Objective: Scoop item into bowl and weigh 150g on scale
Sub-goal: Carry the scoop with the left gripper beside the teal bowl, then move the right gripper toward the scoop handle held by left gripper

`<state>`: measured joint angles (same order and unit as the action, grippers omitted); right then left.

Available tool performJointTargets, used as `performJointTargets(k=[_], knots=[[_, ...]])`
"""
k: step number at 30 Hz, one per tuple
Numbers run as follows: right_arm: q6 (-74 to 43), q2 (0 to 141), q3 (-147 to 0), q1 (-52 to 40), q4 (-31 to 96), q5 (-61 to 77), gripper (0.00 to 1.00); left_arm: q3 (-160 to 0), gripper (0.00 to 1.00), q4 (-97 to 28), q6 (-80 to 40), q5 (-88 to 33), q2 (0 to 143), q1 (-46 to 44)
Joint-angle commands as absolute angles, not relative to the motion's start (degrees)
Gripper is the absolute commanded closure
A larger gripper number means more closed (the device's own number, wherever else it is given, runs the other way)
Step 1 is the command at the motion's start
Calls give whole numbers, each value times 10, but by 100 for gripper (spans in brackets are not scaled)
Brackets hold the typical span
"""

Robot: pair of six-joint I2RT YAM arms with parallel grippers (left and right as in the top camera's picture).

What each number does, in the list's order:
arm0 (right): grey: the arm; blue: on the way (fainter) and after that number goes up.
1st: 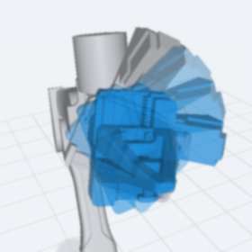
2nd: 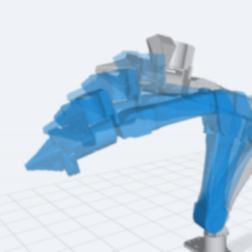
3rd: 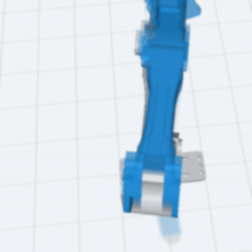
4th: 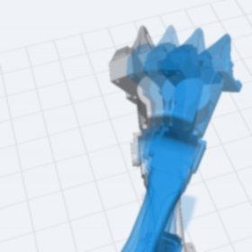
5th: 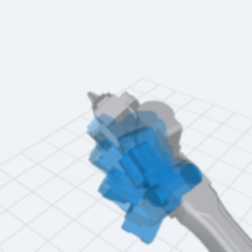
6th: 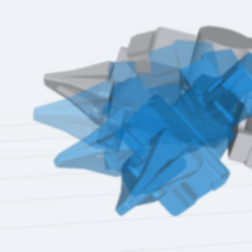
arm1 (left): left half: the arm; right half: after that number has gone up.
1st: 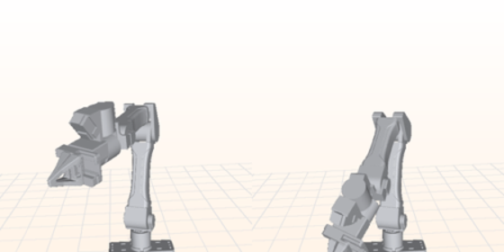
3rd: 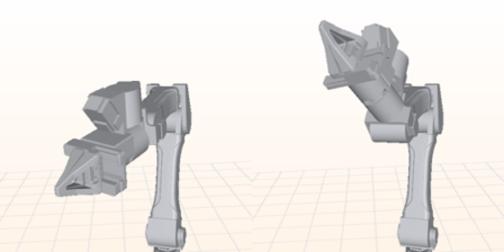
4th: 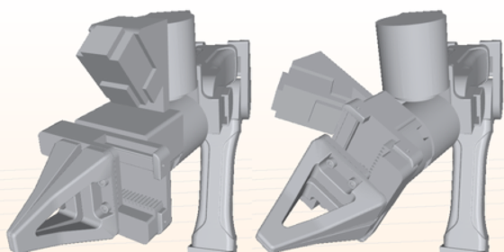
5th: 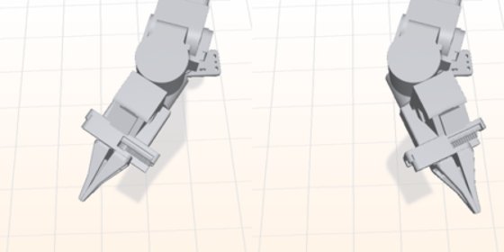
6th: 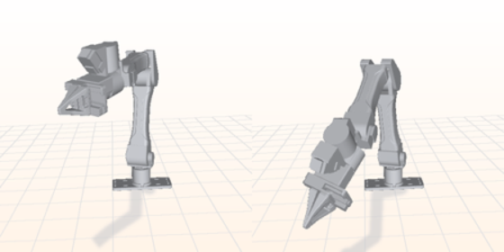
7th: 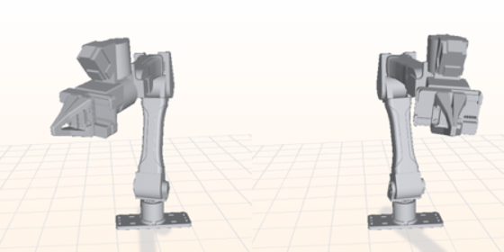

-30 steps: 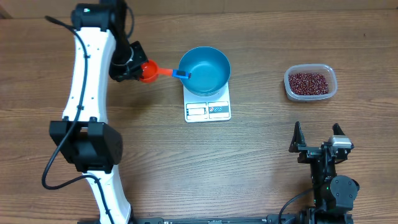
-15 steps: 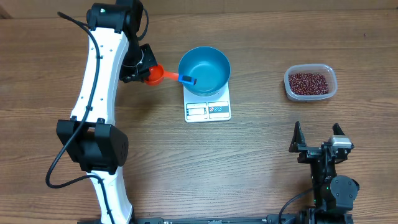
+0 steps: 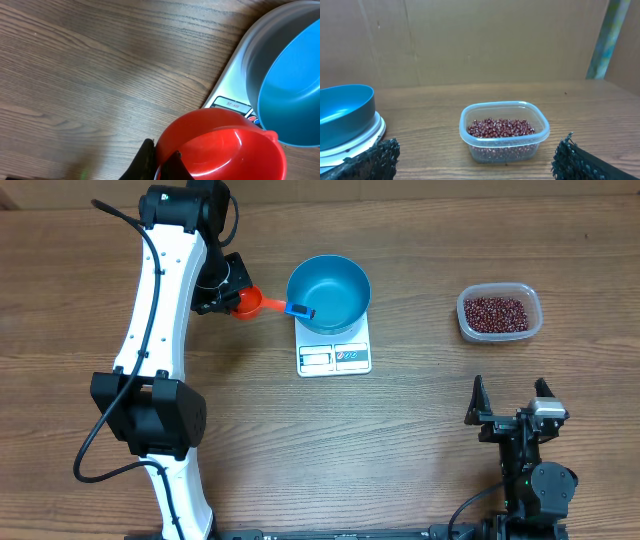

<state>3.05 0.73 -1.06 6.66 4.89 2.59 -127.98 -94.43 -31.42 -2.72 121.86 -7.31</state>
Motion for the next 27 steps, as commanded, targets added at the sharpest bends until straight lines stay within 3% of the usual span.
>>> performJointTargets(k=[1, 8, 17, 27], knots=[[31, 2, -5, 63, 36, 27, 0, -1294, 96, -944, -317, -26, 1217, -76], [0, 2, -44, 63, 55, 31, 0, -1294, 96, -945, -318, -26, 1217, -76], [-43, 16, -219, 63, 255, 31, 0, -1294, 96, -942, -324, -26, 1217, -79], [-138, 173, -380, 63, 335, 128, 0, -1294, 96, -936, -324, -45, 1217, -80]])
